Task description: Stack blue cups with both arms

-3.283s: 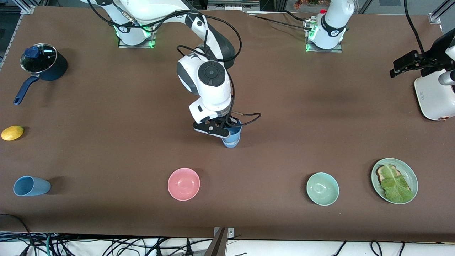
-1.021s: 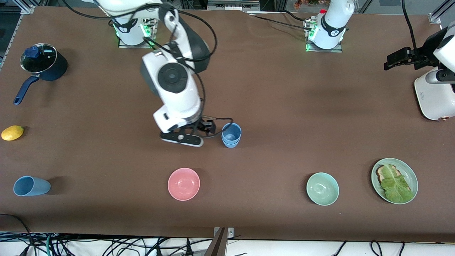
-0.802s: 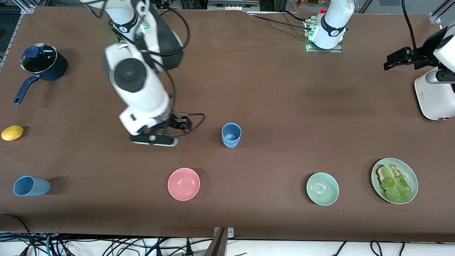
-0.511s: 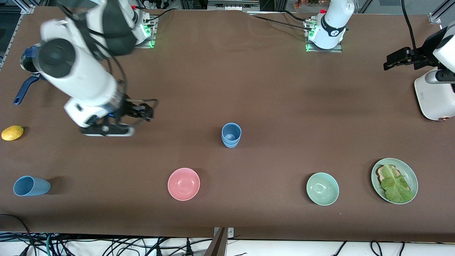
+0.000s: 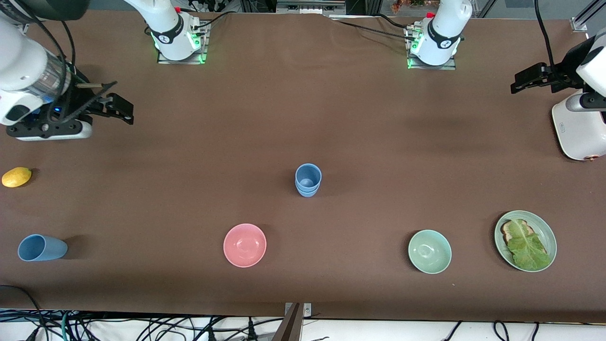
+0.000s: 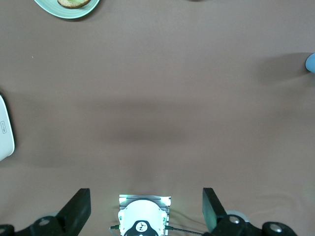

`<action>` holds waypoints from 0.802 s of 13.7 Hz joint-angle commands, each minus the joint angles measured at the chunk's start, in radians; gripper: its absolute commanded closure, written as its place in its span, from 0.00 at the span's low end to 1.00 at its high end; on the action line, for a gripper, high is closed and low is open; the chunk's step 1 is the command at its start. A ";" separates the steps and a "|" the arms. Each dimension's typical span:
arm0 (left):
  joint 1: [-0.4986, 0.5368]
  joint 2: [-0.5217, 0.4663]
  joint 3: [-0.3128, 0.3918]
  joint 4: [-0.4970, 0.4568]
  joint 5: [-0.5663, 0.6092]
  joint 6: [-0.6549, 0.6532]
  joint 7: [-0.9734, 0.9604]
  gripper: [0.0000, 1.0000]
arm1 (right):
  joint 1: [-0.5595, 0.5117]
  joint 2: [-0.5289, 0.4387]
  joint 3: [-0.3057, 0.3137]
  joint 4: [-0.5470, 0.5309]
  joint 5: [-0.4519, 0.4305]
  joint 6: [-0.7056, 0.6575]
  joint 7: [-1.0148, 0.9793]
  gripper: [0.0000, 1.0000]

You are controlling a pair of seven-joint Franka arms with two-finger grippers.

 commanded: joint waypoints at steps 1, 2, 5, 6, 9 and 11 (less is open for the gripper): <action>-0.006 -0.001 0.004 0.004 -0.015 -0.008 0.003 0.00 | -0.046 -0.039 0.021 -0.036 0.014 -0.011 -0.069 0.00; -0.006 -0.001 0.006 0.004 -0.015 -0.008 0.003 0.00 | -0.055 -0.044 0.021 -0.034 0.014 -0.028 -0.075 0.00; -0.006 -0.001 0.006 0.004 -0.015 -0.008 0.003 0.00 | -0.051 -0.039 0.018 -0.007 0.005 -0.045 -0.063 0.00; -0.006 -0.001 0.006 0.004 -0.015 -0.008 0.003 0.00 | -0.051 -0.031 0.018 0.021 0.003 -0.051 -0.063 0.00; -0.006 -0.001 0.004 0.004 -0.015 -0.008 0.003 0.00 | -0.052 -0.028 0.018 0.024 0.001 -0.053 -0.072 0.00; -0.006 -0.001 0.004 0.004 -0.015 -0.008 0.003 0.00 | -0.052 -0.030 0.018 0.024 0.001 -0.053 -0.074 0.00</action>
